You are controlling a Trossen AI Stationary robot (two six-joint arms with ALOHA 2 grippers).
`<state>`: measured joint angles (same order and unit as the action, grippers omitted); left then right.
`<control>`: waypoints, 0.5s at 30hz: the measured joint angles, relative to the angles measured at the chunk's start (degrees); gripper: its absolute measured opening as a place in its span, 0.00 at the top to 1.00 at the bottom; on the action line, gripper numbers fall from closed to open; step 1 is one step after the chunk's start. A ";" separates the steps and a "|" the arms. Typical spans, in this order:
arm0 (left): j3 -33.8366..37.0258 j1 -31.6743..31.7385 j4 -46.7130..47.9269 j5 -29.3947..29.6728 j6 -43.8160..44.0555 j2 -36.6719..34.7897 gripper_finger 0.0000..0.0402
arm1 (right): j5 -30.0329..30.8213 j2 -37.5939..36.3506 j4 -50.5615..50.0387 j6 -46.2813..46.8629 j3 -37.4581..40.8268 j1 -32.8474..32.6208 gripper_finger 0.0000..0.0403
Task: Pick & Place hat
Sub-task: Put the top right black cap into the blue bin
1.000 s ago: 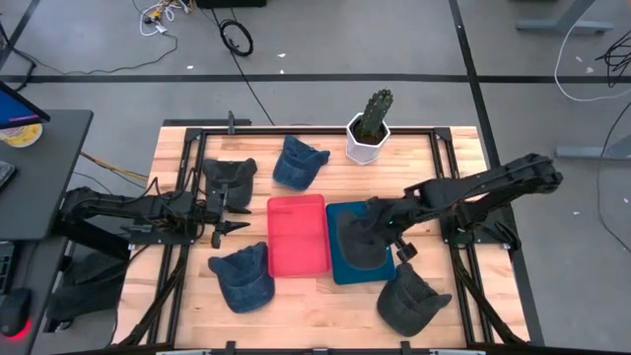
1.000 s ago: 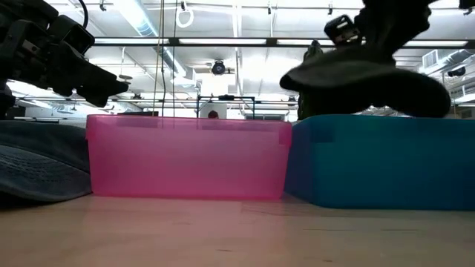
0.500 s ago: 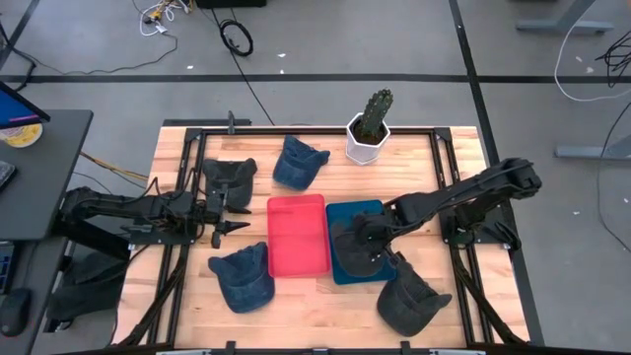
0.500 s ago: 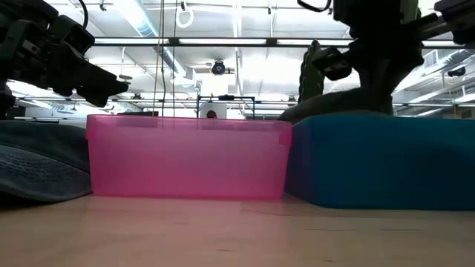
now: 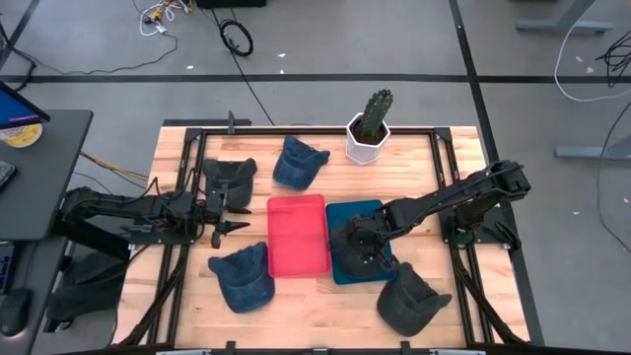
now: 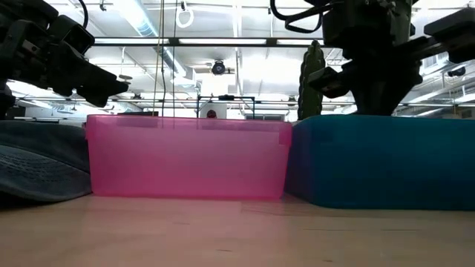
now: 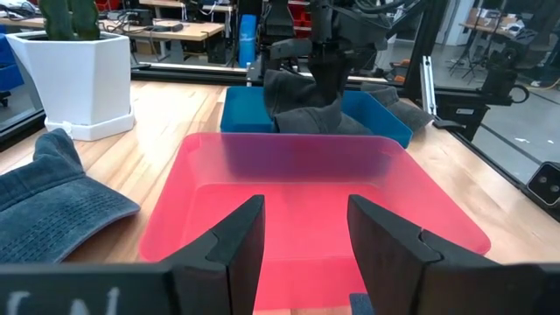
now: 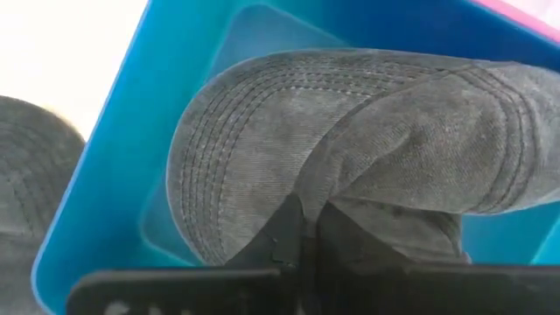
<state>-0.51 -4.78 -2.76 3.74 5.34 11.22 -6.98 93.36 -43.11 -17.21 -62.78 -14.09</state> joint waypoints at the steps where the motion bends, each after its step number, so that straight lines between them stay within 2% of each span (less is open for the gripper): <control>1: 0.00 -0.01 0.00 0.00 0.00 0.00 0.58 | 0.02 0.00 -0.12 0.01 0.00 0.00 0.94; 4: 0.00 -0.01 0.00 -0.01 0.00 0.02 0.58 | 0.42 -0.02 -0.10 0.00 0.00 0.05 0.89; 8: -0.02 -0.01 0.00 -0.01 0.00 0.00 0.58 | 4.42 -0.02 -0.27 2.41 0.00 0.59 0.82; 15: -0.01 0.01 0.00 -0.01 0.00 0.00 0.58 | 4.53 -0.24 -0.84 5.85 0.00 0.89 0.61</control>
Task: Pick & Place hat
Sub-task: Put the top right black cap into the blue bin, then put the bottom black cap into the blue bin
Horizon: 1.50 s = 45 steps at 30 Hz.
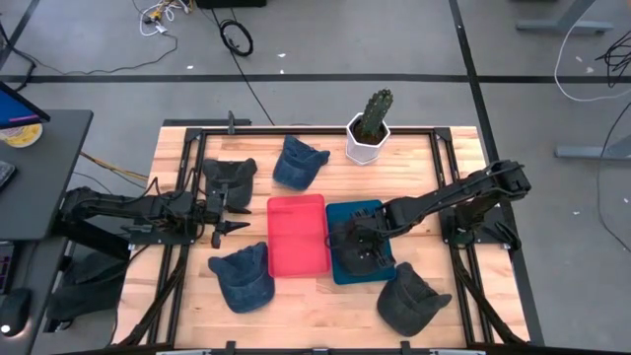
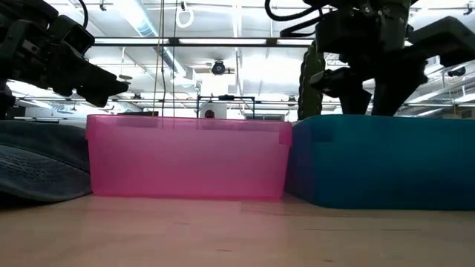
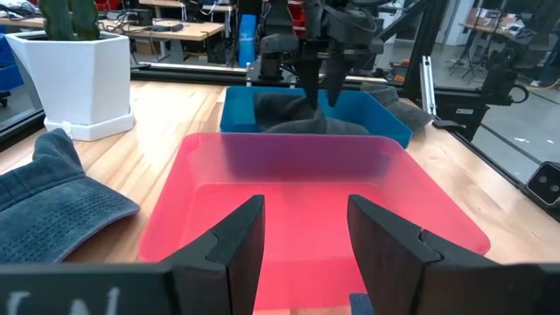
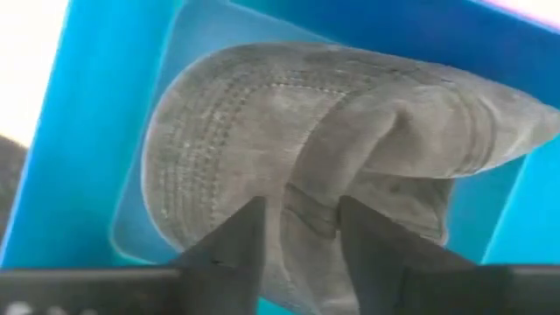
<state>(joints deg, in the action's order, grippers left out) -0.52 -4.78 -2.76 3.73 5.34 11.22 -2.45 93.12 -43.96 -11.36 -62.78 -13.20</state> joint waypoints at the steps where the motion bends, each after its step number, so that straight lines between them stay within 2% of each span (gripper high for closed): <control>1: 0.00 -0.02 0.00 0.01 0.00 0.00 0.58 | -0.06 -0.04 -0.50 0.05 -0.04 0.01 0.57; 7: 0.00 -0.01 0.00 0.00 0.00 0.01 0.58 | 0.02 -0.17 -8.27 4.75 -5.85 -0.12 0.42; 13: -0.01 -0.02 0.02 0.00 0.00 0.00 0.58 | -0.01 -0.26 -17.69 26.67 -14.11 -0.18 0.35; 18: 0.01 -0.02 0.01 0.02 0.01 0.01 0.58 | -1.34 -0.56 -21.18 44.52 -15.41 -1.66 0.35; 21: -0.01 -0.01 0.01 0.00 0.00 0.01 0.58 | -2.19 -0.67 -21.73 52.22 -15.41 -4.11 0.35; 25: 0.00 0.00 0.00 0.01 0.01 0.00 0.58 | -1.86 -1.05 -21.84 58.09 -15.41 -9.35 0.35; 29: 0.01 -0.02 0.02 0.02 0.00 0.00 0.58 | 1.37 -1.03 -21.88 64.45 -15.41 -14.91 0.35; 34: 0.01 -0.01 0.02 0.02 0.00 0.00 0.58 | 4.96 -1.01 -23.23 78.42 -15.41 -21.77 0.35; 40: 0.01 -0.01 0.02 0.02 0.01 0.02 0.58 | 5.02 -1.01 -23.34 89.22 -13.08 -29.87 0.39; 45: 0.01 -0.02 0.02 0.00 0.02 0.00 0.58 | 4.40 -1.01 -19.65 97.50 -8.23 -33.72 0.42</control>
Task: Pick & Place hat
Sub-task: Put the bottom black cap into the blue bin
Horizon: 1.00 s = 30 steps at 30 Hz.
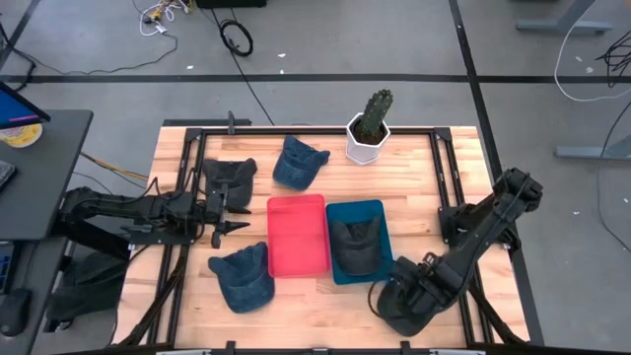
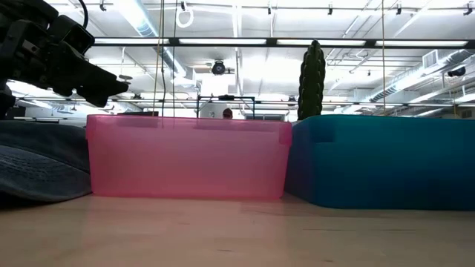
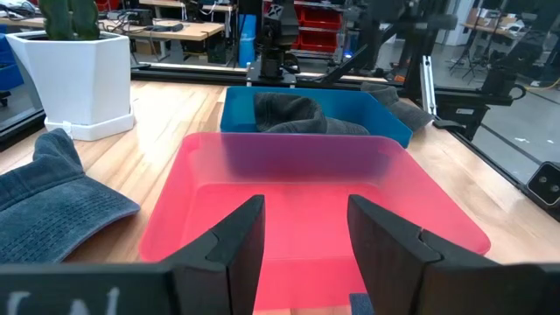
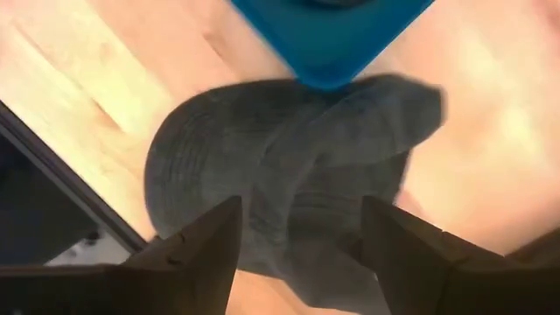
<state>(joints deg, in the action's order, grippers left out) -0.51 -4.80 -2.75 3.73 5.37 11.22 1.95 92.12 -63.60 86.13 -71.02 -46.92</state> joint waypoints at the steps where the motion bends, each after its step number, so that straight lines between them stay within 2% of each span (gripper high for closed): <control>1: -0.02 0.01 -0.01 0.01 -0.02 0.00 0.58 | -0.50 0.00 1.39 0.71 0.94 -0.50 0.43; 9: 0.00 0.00 0.00 0.02 -0.02 0.02 0.58 | -1.44 0.00 10.64 7.56 8.01 -4.36 0.47; 19: -0.01 0.02 -0.01 0.02 0.00 0.01 0.58 | -1.37 0.02 17.67 8.33 13.57 -6.04 0.54; 22: 0.00 0.02 0.00 0.02 -0.02 0.00 0.58 | -1.15 0.02 18.13 7.08 13.65 -5.90 0.63; 27: 0.00 0.01 -0.01 0.01 0.00 0.00 0.58 | -2.50 -0.09 19.73 4.13 13.66 -5.90 0.93; 30: -0.02 0.00 0.00 0.00 -0.02 0.00 0.58 | -3.34 -1.12 22.49 4.89 13.72 -5.96 0.96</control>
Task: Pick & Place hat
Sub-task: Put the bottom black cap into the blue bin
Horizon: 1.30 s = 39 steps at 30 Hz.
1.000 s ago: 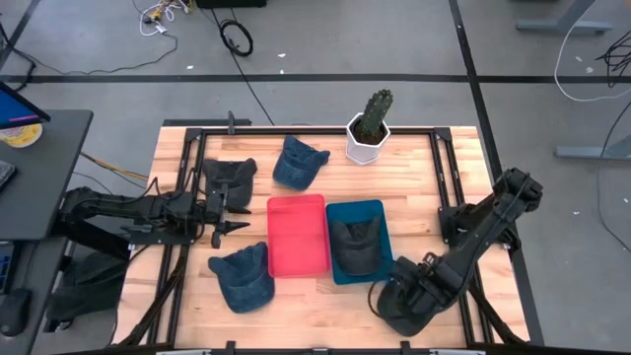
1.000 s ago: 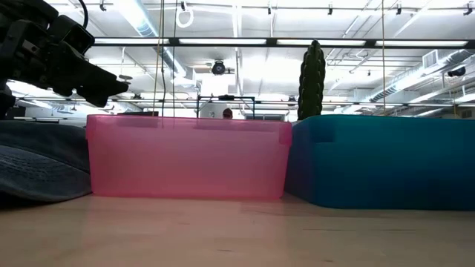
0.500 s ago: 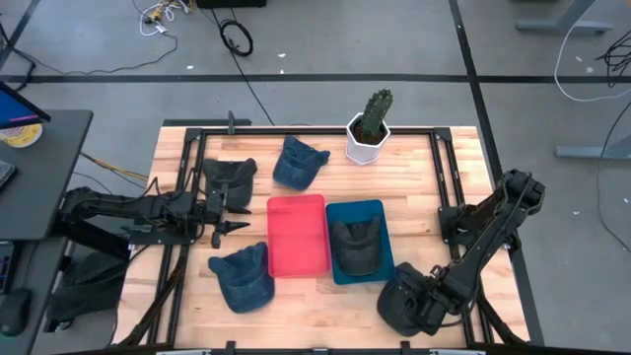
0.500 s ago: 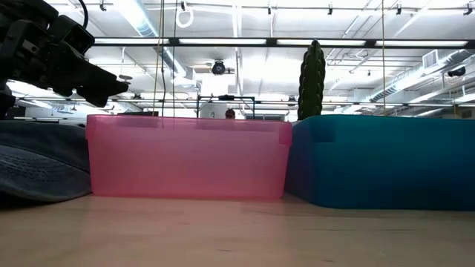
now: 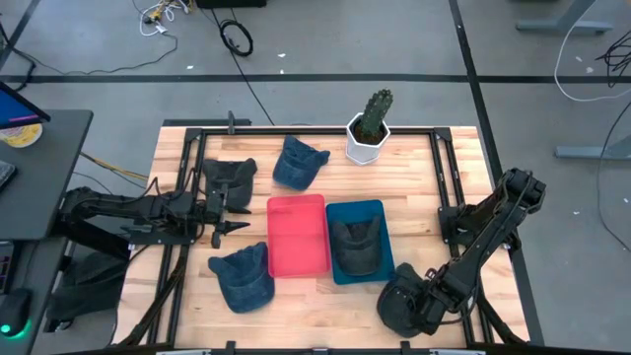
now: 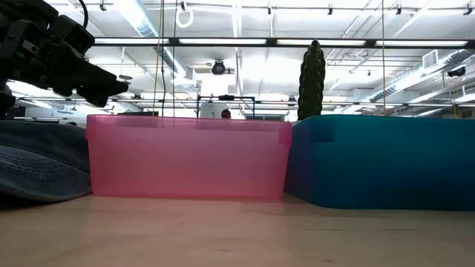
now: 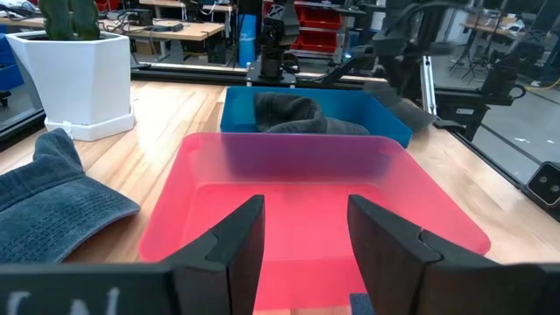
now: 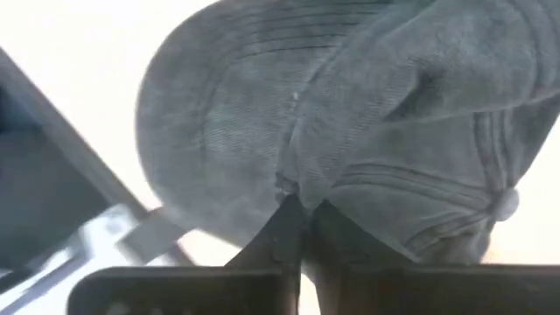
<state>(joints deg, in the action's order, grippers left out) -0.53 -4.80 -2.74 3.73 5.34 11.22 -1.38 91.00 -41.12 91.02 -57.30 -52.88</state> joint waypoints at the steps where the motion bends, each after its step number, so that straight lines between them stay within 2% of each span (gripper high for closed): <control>1: 0.02 0.00 0.00 0.00 0.00 0.00 0.58 | -0.79 -0.50 1.26 0.22 -0.22 0.00 0.96; 8: 0.02 0.00 0.00 0.01 0.01 0.01 0.58 | -1.08 -1.77 -2.43 -9.18 -9.53 0.01 0.99; 14: 0.02 0.00 -0.01 0.01 0.02 0.01 0.58 | 1.84 -1.75 -19.98 -17.55 -20.18 2.71 0.99; 20: 0.00 0.00 0.00 0.00 0.02 0.00 0.58 | 5.66 -1.77 -29.93 -35.29 -26.79 8.04 1.00; 24: 0.02 0.00 -0.01 0.01 0.01 0.01 0.58 | 8.47 -1.77 -31.61 -47.51 -28.45 12.64 1.00; 30: 0.00 0.00 -0.02 0.02 0.02 0.00 0.58 | 8.92 -1.77 -31.39 -65.14 -28.65 20.53 1.00; 35: 0.01 0.00 -0.01 0.01 0.01 0.01 0.58 | 13.49 -1.75 -33.26 -78.66 -28.65 24.88 1.00; 39: 0.00 0.00 0.00 0.02 0.00 0.00 0.58 | 14.72 -1.75 -33.42 -84.89 -28.64 26.57 1.00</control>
<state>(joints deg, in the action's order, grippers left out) -0.54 -4.80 -2.74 3.75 5.35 11.22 13.33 89.25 -74.53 6.13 -85.94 -26.31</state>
